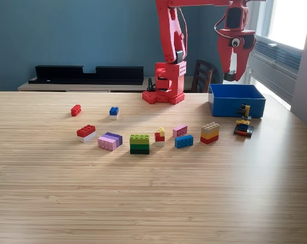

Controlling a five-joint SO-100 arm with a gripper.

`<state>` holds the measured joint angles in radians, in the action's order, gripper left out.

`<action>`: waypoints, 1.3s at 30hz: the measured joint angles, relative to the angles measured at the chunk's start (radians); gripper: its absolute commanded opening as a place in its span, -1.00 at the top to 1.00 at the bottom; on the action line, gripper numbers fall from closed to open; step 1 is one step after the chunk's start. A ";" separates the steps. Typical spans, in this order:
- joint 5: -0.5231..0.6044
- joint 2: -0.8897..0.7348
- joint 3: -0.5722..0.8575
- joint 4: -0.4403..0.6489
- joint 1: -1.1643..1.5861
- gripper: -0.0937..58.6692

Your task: Grasp a lego block and put it in the bin.

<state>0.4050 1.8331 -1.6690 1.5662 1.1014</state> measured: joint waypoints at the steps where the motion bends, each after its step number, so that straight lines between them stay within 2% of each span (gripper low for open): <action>1: -0.009 0.000 0.009 0.000 0.025 0.99; 12: -0.046 -0.005 0.107 0.000 0.149 0.99; 22: -0.057 -0.310 0.189 0.000 0.149 0.96; 24: -0.060 -0.359 0.210 0.000 0.149 0.71; 28: -0.080 -0.419 0.253 0.025 0.149 -0.03; 30: -0.087 -0.431 0.267 0.040 0.149 -0.24; 32: -0.089 -0.440 0.291 0.067 0.149 -0.33; 34: -0.089 -0.442 0.311 0.094 0.149 -0.32; 36: -0.091 -0.442 0.333 0.124 0.146 -0.21; 37: -0.092 -0.442 0.344 0.137 0.143 -0.11; 39: -0.092 -0.442 0.365 0.163 0.132 0.23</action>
<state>0.3129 1.3913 -1.3039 1.7288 1.2333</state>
